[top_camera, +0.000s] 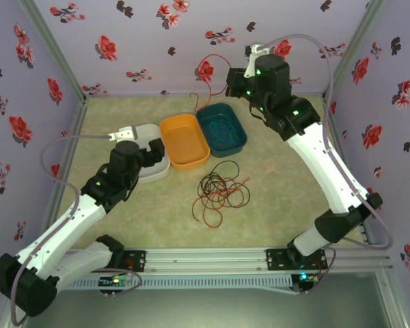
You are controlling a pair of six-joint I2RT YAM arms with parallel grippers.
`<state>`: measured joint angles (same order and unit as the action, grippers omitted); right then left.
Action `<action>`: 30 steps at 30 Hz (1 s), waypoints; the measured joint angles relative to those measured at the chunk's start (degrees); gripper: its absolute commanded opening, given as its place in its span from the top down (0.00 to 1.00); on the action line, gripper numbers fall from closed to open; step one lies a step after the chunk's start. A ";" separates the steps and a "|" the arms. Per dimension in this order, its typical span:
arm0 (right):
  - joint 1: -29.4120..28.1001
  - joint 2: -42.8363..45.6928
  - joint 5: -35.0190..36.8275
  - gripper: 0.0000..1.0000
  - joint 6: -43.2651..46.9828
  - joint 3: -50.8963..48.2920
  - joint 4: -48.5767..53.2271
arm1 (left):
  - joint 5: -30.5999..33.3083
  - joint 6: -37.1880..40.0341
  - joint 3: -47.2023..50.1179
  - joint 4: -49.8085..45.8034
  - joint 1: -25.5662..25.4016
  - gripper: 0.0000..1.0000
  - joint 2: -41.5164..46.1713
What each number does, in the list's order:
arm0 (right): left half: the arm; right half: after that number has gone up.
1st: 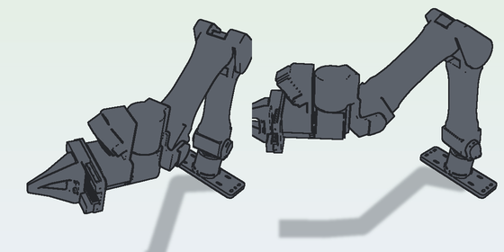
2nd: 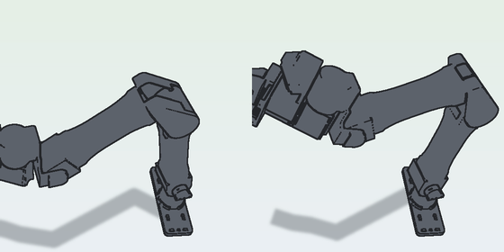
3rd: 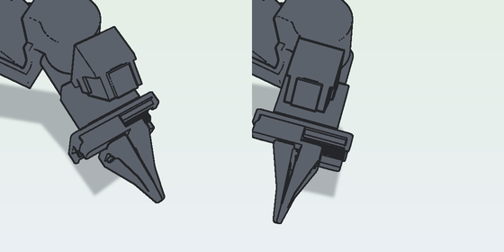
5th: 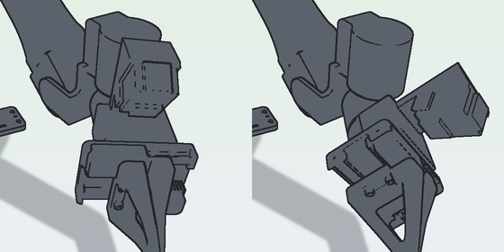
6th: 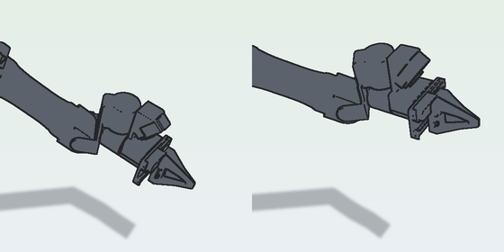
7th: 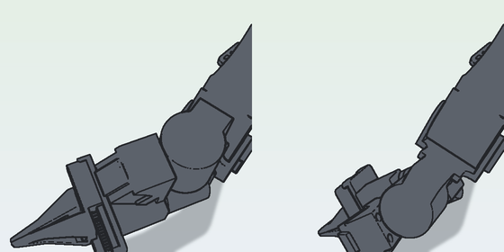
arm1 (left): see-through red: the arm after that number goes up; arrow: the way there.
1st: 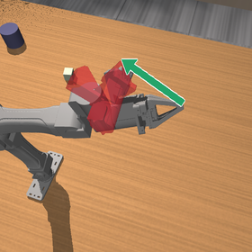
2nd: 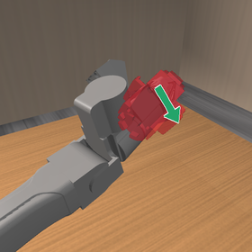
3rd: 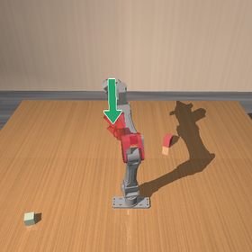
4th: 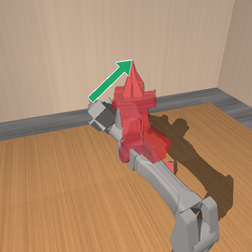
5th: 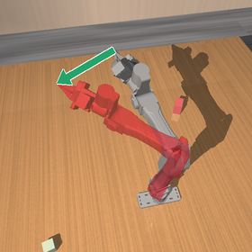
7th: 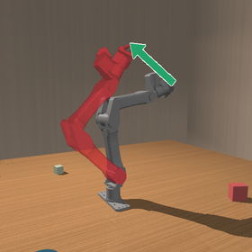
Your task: Untangle the cables
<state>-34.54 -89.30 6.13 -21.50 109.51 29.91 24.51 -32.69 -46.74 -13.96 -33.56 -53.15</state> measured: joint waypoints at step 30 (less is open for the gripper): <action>-1.86 -15.82 -4.83 1.00 -1.62 0.02 0.50 | 0.15 0.00 0.85 0.70 0.96 0.00 0.76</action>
<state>-36.40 -105.12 1.30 -23.11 109.54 30.41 24.67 -32.69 -45.89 -13.26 -32.60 -52.38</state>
